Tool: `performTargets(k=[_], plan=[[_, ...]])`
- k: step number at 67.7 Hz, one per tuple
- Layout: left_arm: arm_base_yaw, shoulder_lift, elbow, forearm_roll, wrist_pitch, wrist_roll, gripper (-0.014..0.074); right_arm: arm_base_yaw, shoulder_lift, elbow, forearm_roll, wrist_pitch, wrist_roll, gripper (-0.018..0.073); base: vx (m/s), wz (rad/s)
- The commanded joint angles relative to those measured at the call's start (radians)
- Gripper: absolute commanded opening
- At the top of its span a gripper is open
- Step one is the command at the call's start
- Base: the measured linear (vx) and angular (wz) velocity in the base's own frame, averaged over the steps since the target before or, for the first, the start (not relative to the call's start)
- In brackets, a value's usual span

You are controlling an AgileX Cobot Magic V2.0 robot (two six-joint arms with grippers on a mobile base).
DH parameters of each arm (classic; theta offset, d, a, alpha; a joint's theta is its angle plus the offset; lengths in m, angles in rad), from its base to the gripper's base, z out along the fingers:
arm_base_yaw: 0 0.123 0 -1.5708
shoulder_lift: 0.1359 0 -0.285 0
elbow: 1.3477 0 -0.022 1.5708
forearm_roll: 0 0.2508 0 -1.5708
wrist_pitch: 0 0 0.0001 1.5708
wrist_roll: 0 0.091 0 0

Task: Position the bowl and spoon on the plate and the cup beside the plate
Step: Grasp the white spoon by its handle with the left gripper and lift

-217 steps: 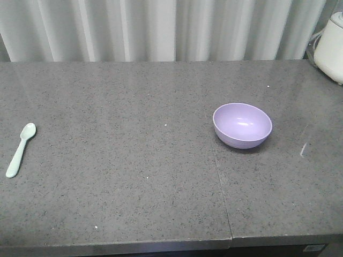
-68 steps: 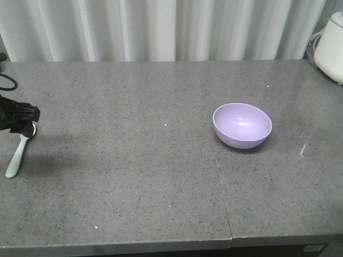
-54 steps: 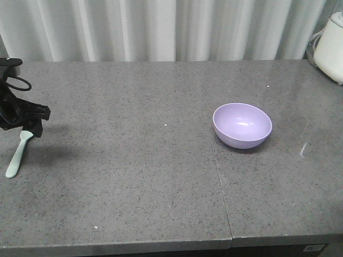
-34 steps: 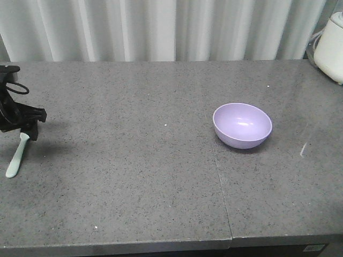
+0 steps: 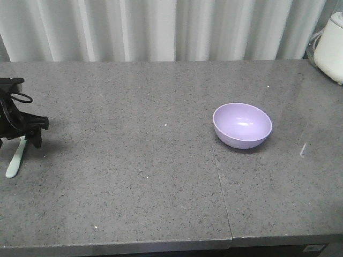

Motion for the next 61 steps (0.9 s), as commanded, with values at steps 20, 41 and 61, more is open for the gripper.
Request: performTargets(k=[20,41,61], plan=[[0.009,0.014,-0.032,-0.01,-0.053,0.004,0.059,-0.003,0.0,-0.035,-0.006,-0.048,-0.004,0.0507,0.0,0.0],[0.009,0.038,-0.032,-0.01,-0.047,0.004,0.0585,-0.003,0.0,-0.035,-0.006,-0.047,-0.004,0.0507,0.0,0.0],[0.009,0.038,-0.032,-0.01,-0.036,0.004,0.0372,-0.003,0.0,-0.035,-0.006,-0.047,-0.004,0.0507,0.0,0.0]])
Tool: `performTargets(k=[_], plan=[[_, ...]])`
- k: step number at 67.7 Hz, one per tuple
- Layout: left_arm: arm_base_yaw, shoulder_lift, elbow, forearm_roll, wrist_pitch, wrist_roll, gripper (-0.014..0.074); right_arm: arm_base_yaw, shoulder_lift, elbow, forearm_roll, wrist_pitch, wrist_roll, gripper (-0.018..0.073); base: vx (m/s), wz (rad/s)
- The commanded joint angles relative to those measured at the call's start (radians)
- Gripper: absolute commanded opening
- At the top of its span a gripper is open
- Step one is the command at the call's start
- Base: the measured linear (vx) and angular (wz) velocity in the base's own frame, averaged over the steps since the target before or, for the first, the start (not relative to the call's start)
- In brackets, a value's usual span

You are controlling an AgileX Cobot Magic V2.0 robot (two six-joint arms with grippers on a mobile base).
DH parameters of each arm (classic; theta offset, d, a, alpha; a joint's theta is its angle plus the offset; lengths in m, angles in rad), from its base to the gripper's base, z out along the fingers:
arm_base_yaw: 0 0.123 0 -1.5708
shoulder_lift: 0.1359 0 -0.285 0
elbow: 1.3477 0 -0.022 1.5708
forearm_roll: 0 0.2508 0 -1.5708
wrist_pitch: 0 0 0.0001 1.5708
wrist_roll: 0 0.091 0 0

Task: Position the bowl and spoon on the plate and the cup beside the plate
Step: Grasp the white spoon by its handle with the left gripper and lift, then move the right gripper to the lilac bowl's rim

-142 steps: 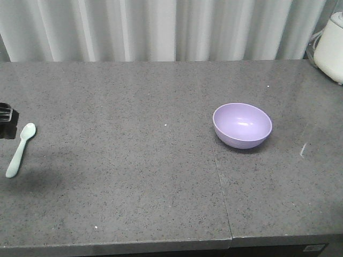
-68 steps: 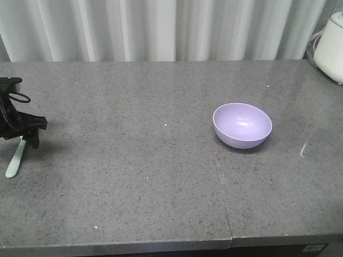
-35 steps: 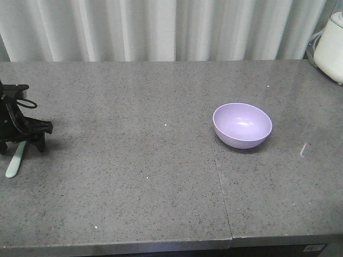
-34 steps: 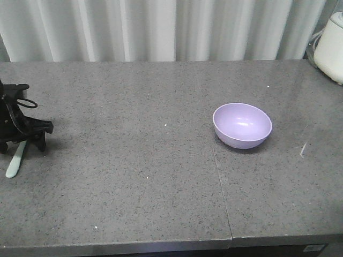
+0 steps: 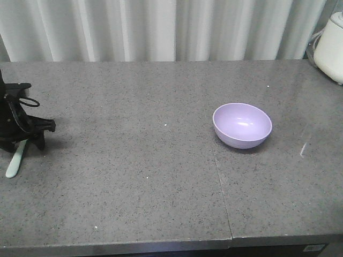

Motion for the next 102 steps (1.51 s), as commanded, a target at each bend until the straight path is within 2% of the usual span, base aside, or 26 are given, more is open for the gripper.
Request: performTargets(k=[1,14,21,42,82,102], plan=[[0.004,-0.031,-0.017,0.014,0.007,0.001,0.0346,-0.003,0.0,-0.035,-0.006,-0.051,-0.004,0.0507,0.0,0.0],[0.004,-0.031,-0.017,0.016,0.0,0.001,0.0095,-0.003,0.0,-0.035,-0.006,-0.052,-0.004,0.0507,0.0,0.0],[0.004,-0.031,-0.017,0.016,-0.01,0.002,-0.001,-0.003,0.0,-0.035,-0.006,-0.052,-0.004,0.0507,0.0,0.0],[0.004,-0.124,-0.017,0.015,0.0,0.02,-0.0008,-0.003,0.0,-0.035,-0.006,-0.051,-0.004,0.0507,0.0,0.0],[0.0,-0.626,-0.017,0.014,0.158,0.02,-0.0006,-0.003,0.0,-0.035,-0.006,-0.052,-0.004,0.0507,0.0,0.0],[0.0,-0.79,-0.017,-0.051,0.212,0.05,-0.0006,-0.003,0.0,-0.035,-0.006,-0.051,-0.004,0.0507,0.0,0.0]])
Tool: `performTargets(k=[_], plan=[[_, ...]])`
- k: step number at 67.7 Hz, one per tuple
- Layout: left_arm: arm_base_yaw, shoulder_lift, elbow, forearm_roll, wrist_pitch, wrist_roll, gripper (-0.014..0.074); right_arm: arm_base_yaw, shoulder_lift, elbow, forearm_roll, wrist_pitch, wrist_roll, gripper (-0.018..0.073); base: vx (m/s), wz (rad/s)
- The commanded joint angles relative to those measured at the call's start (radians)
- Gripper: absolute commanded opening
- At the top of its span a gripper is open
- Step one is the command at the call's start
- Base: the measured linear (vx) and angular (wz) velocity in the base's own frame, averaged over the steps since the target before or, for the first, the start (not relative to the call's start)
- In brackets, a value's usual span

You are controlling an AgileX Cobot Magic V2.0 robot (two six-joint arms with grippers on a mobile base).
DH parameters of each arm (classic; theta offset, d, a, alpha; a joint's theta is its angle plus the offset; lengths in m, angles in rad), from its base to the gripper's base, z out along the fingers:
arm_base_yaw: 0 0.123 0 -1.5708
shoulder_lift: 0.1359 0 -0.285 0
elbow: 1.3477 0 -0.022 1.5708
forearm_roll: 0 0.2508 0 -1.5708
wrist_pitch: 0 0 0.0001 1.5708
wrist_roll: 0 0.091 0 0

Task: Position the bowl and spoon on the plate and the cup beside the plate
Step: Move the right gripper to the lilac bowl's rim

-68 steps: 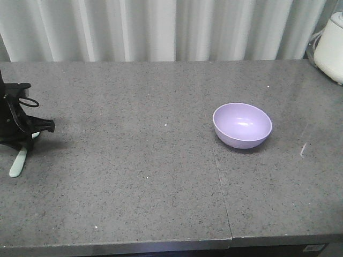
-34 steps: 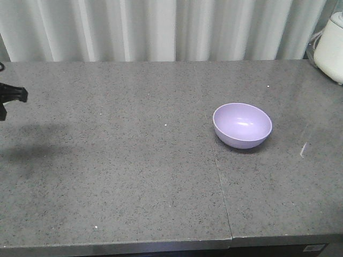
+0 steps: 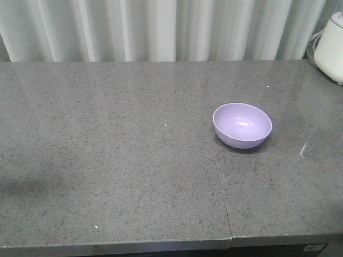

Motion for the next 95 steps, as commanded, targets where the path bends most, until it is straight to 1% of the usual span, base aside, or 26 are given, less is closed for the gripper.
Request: performTargets(k=[1,16,29,37,48,56,65,73,81,95], plan=[[0.0,-0.062,-0.025,-0.032,-0.028,0.014,-0.0006,-0.003,0.0,-0.035,-0.006,-0.051,-0.004,0.0507,0.0,0.0],[0.0,-0.099,-0.025,-0.041,-0.035,0.015,-0.0006,-0.003,0.0,-0.035,0.021,-0.057,-0.004,0.0507,0.0,0.0],[0.0,-0.098,-0.025,-0.041,-0.032,0.015,-0.0006,-0.003,0.063,-0.053,0.035,-0.122,-0.005,0.0507,0.0,0.0],[0.0,-0.098,-0.025,-0.041,-0.032,0.015,-0.0006,-0.003,0.157,-0.11,0.075,-0.139,-0.025,0.0507,0.0,0.0],[0.0,-0.098,-0.025,-0.041,-0.032,0.015,-0.0006,-0.003,0.295,-0.186,0.153,-0.177,-0.098,0.0507,0.0,0.0],[0.0,-0.098,-0.025,-0.041,-0.032,0.015,-0.0006,-0.003,0.408,-0.222,0.201,-0.234,-0.149,0.0507,0.0,0.0],[0.0,-0.098,-0.025,-0.041,-0.032,0.015,-0.0006,-0.003,0.537,-0.257,0.226,-0.309,-0.189,0.0507,0.0,0.0],[0.0,-0.098,-0.025,-0.041,-0.033,0.015,-0.0006,-0.003,0.649,-0.302,0.23,-0.366,-0.198,0.0507,0.0,0.0],[0.0,-0.098,-0.025,-0.041,-0.033,0.015,-0.0006,-0.003,0.748,-0.352,0.239,-0.375,-0.231,0.0507,0.0,0.0],[0.0,-0.098,-0.025,-0.041,-0.033,0.015,-0.0006,-0.003,0.868,-0.429,0.311,-0.372,-0.294,0.0507,0.0,0.0]])
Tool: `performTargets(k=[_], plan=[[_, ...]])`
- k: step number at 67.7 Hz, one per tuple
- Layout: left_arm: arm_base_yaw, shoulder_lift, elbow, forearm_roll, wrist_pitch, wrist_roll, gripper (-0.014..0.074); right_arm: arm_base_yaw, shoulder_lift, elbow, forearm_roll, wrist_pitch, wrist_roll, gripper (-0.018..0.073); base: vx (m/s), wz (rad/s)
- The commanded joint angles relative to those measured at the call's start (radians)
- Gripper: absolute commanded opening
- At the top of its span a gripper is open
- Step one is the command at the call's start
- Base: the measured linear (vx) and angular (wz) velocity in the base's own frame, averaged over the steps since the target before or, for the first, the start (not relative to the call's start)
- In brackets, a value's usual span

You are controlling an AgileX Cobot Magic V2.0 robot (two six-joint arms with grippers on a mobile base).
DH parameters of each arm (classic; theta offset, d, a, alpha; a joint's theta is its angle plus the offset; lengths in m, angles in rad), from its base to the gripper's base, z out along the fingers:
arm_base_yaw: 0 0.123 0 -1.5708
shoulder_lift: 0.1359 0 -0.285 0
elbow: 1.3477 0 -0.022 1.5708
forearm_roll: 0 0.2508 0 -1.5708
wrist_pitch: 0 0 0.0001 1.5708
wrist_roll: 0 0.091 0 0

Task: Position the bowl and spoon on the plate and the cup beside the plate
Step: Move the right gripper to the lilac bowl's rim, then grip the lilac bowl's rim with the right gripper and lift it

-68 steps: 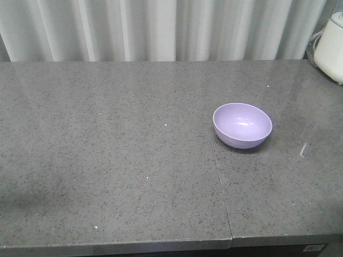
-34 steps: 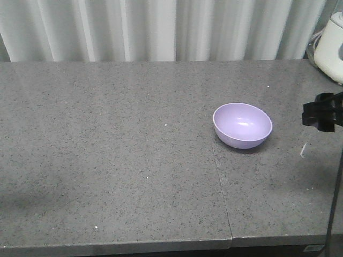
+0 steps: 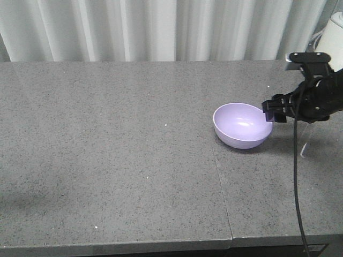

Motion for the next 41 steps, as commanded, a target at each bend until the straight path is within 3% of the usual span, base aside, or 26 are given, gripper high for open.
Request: performTargets(k=[1,26,41], plan=[[0.0,-0.016,-0.025,-0.011,-0.049,0.002,-0.0006,-0.003,0.003,-0.06,0.042,-0.05,-0.037,0.0507,0.0,0.0],[0.0,-0.016,-0.025,-0.011,-0.049,0.002,-0.0006,-0.003,0.119,-0.081,0.067,-0.058,-0.059,0.0484,0.0,0.0],[0.0,-0.016,-0.025,-0.011,-0.05,0.002,-0.0006,-0.003,0.129,-0.081,0.088,-0.066,-0.059,0.0301,0.0,0.0]])
